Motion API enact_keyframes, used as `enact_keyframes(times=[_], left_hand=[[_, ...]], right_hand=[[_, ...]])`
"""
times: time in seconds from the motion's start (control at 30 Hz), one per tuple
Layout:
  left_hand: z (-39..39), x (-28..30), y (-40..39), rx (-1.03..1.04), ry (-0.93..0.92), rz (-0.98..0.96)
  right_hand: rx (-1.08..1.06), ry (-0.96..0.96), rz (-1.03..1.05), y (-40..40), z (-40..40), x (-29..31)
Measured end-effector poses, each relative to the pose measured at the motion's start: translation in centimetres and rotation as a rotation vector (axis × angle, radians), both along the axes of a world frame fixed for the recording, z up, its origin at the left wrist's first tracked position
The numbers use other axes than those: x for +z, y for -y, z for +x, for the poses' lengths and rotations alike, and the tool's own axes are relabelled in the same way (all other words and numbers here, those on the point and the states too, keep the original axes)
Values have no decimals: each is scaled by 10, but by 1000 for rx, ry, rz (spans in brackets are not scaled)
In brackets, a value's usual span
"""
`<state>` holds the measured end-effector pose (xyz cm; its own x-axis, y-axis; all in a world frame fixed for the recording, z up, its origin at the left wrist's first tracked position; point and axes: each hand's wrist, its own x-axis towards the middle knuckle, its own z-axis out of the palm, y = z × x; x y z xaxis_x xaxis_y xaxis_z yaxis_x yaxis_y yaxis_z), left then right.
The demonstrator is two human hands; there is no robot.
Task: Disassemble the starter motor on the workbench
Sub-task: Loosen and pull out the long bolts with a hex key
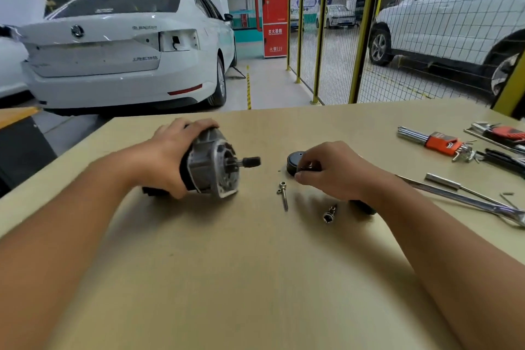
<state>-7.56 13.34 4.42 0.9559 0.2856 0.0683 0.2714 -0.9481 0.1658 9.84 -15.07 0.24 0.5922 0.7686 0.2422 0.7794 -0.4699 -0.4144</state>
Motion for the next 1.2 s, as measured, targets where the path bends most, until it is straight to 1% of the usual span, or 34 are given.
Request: enact_keyframes(times=[0.07,0.17,0.2,0.33,0.47,0.53,0.63,0.7,0.77,0.87,1.0,1.1,1.2], left_hand=[[-5,0,-10,-20,-8,-15],[-1,-3,-15,-43,-11,-41],[3,-3,-16,-45,-20,-52],[23,-2,-24,-52,-115,-102],[38,-2,-29,-113,-164,-191],[41,-5,-31,-139,-144,-207],[45,-10,-33,-149,-84,-210],[45,-17,-34,-168,-18,-177],[46,-21,-35,-199,36,-143],[46,-21,-32,-247,62,-136],[39,-19,-29,-259,70,-174],[36,-16,-30,-298,34,-227],[32,-15,-30,-307,44,-310]], right_hand=[[-22,-57,83,-4,-2,6],[-56,-282,227,-12,-1,23],[-54,-327,253,-17,0,28],[-49,-346,258,-43,-3,43],[21,-491,384,-65,-4,50],[61,-485,359,-74,-1,49],[89,-498,187,-82,1,40],[182,-523,99,-81,-3,34],[264,-531,55,-82,-8,28],[288,-540,84,-86,-11,25],[242,-662,136,-92,-17,29],[192,-809,152,-91,-20,27],[146,-955,142,-88,-24,30]])
